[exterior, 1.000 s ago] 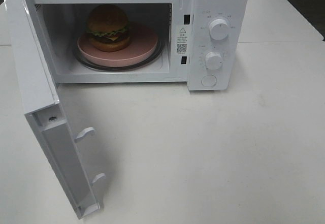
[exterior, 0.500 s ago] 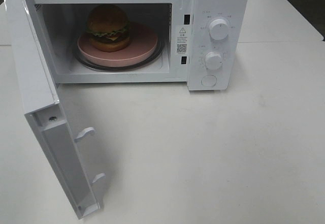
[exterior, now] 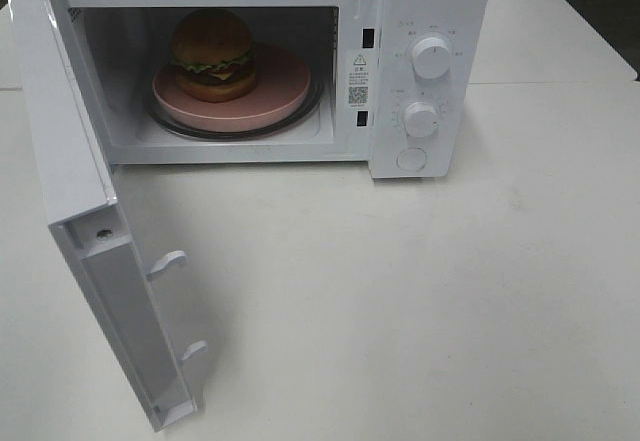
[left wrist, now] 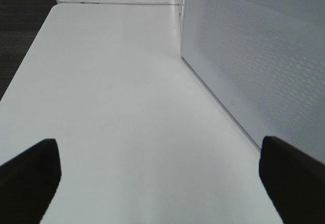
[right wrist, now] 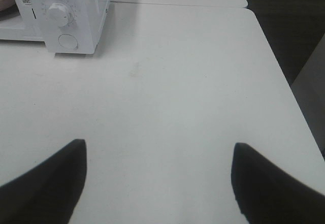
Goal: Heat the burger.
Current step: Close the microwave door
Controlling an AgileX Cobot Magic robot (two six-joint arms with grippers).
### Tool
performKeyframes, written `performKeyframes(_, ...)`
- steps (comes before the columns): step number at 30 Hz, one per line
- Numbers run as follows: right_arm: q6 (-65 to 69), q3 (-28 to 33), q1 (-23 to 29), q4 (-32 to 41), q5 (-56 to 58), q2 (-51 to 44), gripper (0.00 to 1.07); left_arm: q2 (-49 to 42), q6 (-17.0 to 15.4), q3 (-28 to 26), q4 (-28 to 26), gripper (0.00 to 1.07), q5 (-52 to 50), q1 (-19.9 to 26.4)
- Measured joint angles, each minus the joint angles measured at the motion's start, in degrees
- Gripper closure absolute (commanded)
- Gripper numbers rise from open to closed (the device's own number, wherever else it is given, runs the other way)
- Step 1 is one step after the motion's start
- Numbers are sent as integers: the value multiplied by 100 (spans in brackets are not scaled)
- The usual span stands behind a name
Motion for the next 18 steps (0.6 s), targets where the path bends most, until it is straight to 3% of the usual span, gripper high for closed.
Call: performKeyframes(18,0,0,0,0,0,0,31,0,0,0,0,8,0,0)
